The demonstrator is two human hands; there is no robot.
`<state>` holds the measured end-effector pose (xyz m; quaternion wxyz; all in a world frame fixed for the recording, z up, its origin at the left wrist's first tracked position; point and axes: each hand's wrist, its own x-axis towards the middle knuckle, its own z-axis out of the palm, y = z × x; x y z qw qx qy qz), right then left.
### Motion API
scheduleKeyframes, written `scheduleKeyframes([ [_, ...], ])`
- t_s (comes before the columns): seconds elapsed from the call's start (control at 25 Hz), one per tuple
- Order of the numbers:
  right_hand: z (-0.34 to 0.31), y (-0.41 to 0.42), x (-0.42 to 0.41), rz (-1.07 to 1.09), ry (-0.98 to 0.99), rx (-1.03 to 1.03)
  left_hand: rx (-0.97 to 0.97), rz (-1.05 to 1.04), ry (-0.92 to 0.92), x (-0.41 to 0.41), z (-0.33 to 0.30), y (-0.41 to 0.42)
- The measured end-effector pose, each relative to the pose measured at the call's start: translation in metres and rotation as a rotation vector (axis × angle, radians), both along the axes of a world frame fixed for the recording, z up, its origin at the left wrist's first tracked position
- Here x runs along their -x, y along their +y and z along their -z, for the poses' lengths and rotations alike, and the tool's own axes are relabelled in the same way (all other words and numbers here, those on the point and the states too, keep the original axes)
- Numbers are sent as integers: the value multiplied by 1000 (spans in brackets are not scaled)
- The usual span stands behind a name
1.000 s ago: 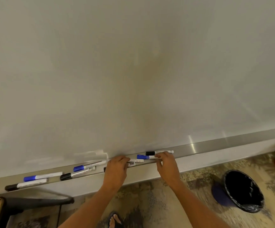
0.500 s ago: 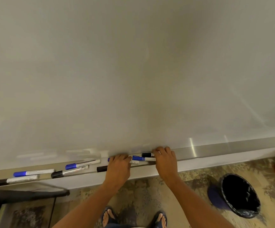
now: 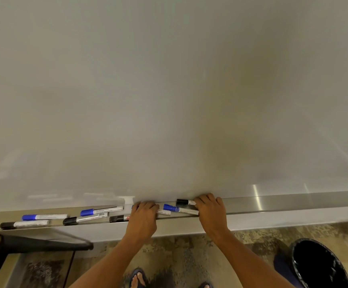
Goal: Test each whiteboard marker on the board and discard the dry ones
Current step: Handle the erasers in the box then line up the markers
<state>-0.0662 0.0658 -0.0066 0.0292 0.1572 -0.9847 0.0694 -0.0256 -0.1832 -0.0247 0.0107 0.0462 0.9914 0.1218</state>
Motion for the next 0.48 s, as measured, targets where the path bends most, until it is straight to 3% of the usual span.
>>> scheduleKeyframes([
  [0.24, 4, -6, -8, -101, -215, 258, 40, 20, -64, 4, 4, 5],
  [0.48, 8, -14, -1, -96, -197, 112, -12, 111, 29, 1, 2, 1],
])
